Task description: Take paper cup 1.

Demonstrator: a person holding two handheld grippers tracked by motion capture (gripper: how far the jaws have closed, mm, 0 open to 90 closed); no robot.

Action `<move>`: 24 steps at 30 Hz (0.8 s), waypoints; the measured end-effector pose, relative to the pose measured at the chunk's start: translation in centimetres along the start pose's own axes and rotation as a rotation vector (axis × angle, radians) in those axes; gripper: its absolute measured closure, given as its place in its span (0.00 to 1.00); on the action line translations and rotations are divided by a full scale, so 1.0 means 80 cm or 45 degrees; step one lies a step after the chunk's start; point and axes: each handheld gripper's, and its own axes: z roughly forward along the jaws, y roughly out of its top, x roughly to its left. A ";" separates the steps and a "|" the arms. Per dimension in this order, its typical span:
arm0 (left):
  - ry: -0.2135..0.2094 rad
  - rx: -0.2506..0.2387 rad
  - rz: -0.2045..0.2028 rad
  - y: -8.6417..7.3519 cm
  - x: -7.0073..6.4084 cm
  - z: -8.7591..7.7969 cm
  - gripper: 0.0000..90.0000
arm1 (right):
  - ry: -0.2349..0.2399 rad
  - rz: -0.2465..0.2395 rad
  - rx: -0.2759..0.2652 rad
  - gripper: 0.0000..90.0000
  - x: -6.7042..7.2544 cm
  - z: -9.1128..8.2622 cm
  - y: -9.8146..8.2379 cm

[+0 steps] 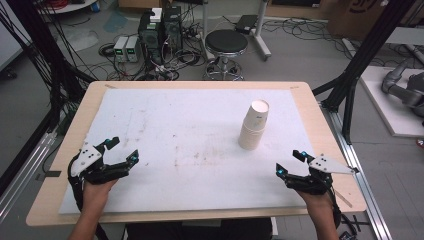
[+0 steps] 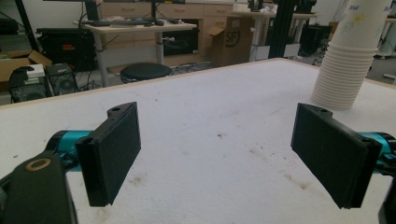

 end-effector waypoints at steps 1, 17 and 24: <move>-0.002 -0.001 -0.001 0.000 0.000 0.001 0.18 | -0.001 0.004 -0.001 0.22 0.000 0.000 0.000; -0.004 0.000 -0.016 -0.003 -0.001 0.003 0.18 | -0.005 0.040 -0.022 0.22 -0.005 -0.005 -0.001; -0.011 0.005 -0.011 -0.003 -0.002 -0.001 0.18 | 0.010 0.047 -0.013 0.22 0.001 -0.005 0.001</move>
